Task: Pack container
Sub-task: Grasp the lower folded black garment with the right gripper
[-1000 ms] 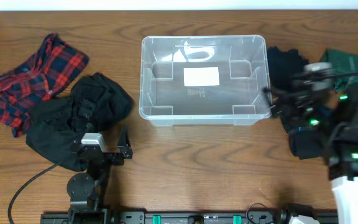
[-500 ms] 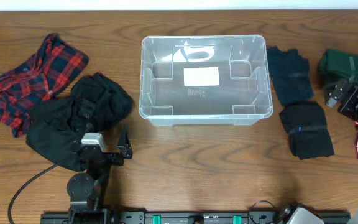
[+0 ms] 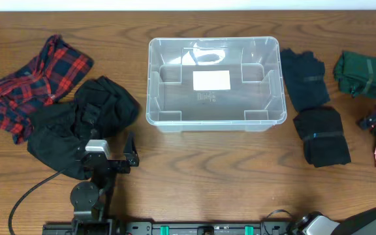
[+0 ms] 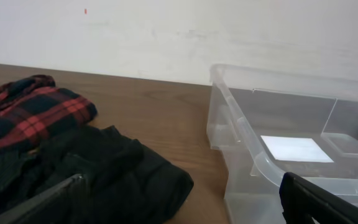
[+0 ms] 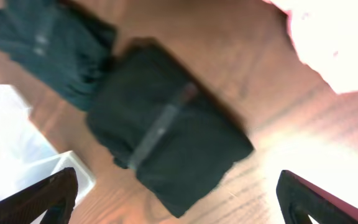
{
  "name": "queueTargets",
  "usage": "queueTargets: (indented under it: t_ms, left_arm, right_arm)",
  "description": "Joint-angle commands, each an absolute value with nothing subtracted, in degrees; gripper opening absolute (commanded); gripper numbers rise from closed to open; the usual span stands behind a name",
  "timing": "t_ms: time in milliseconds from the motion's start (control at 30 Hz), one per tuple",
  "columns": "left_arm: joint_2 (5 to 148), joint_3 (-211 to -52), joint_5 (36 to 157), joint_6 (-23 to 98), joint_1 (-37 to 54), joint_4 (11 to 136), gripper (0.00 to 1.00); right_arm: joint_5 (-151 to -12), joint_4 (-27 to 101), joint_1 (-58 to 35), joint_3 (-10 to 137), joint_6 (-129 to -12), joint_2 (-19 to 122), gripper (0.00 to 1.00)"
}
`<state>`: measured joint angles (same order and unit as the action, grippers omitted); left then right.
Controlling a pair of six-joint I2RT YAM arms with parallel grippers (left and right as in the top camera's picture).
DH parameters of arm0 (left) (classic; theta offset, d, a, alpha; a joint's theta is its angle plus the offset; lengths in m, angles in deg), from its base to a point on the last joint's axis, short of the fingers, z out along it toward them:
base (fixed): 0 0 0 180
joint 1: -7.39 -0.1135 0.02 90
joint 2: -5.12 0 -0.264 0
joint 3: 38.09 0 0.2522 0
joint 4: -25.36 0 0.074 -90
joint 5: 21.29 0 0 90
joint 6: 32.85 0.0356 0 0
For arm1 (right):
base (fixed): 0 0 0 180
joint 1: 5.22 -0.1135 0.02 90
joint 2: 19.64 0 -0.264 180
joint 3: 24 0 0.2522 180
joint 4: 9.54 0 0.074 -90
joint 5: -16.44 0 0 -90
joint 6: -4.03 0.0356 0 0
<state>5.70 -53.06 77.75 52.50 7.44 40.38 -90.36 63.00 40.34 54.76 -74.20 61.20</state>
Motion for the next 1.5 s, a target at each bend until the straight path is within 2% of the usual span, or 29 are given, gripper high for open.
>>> queueTargets:
  t_ms: [0,300,500,900,933,967,1133,1367,1433,1467]
  left_arm:
    - [5.46,-52.08,78.75,52.37,7.18,42.3,0.98]
    - [5.46,-52.08,78.75,52.37,7.18,42.3,0.98]
    - [5.46,-52.08,78.75,52.37,7.18,42.3,0.98]
    - [5.46,-52.08,78.75,52.37,7.18,42.3,0.98]
    - [5.46,-52.08,78.75,52.37,7.18,42.3,0.98]
    - [5.46,-52.08,78.75,52.37,7.18,42.3,0.98]
    - [5.46,-52.08,78.75,52.37,7.18,42.3,0.98]
    - [5.46,-52.08,78.75,52.37,7.18,42.3,0.98]
    - [5.46,-52.08,78.75,52.37,7.18,42.3,0.98]
    - [5.46,-52.08,78.75,52.37,7.18,42.3,0.98]
  right_arm:
    - [-88.98,61.5,41.34,50.21,-72.49,61.11,0.99]
    - [-95.3,47.38,41.32,37.27,-72.25,61.11,0.99]
    - [-93.6,42.74,41.32,33.69,-73.37,61.11,0.99]
    - [-93.29,30.13,41.3,25.86,-73.35,61.11,0.92]
    - [-93.29,29.45,41.23,25.58,-73.35,61.11,0.88]
    - [-93.29,28.73,41.19,25.29,-73.35,61.11,0.8]
    - [-93.53,26.15,41.21,23.7,-72.76,61.11,0.59]
    - [-93.53,25.65,41.19,22.8,-72.73,61.18,0.45]
    - [-93.55,25.65,41.19,22.76,-72.73,61.18,0.34]
    - [-93.55,25.65,41.21,22.76,-72.73,61.18,0.22]
